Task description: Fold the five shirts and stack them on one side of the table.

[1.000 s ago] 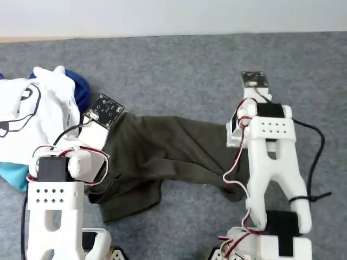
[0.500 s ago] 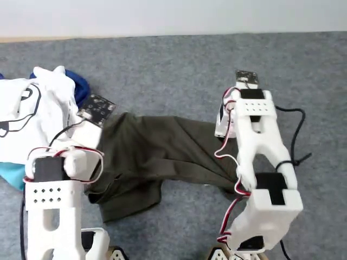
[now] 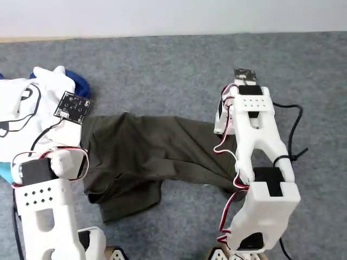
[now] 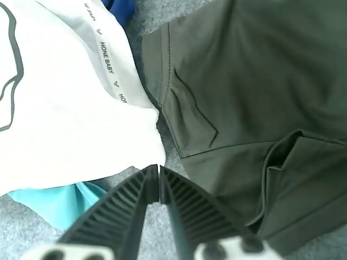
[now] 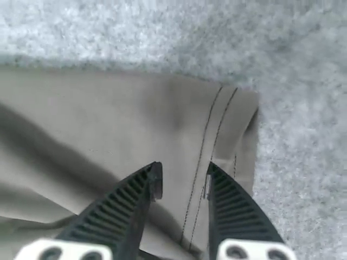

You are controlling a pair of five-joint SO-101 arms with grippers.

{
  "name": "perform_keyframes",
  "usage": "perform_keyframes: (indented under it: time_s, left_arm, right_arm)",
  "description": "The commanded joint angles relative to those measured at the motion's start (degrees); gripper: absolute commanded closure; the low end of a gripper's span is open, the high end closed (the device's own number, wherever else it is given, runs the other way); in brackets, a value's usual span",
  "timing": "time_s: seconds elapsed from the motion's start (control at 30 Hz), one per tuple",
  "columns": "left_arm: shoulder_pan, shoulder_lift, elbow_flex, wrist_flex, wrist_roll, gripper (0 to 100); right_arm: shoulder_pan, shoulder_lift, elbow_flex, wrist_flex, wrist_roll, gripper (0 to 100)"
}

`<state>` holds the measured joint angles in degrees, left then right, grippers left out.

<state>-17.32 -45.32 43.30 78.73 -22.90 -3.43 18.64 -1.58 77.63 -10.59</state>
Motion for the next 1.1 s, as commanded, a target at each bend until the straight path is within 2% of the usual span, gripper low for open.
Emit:
perform_keyframes:
  time_s: [0.0,0.8,1.07]
  left_arm:
    - [-0.09,-0.62,-0.31,-1.05,0.26,100]
    - [0.09,-0.70,-0.31,-0.70,0.26,100]
    - [0.09,-0.70,-0.31,-0.70,0.26,100]
  right_arm:
    - [2.33,-0.48,-4.22,2.15,-0.44,86.5]
    - [6.20,5.58,-4.92,1.45,-0.44,86.5]
    - [2.24,7.52,-4.92,1.36,-0.53,86.7]
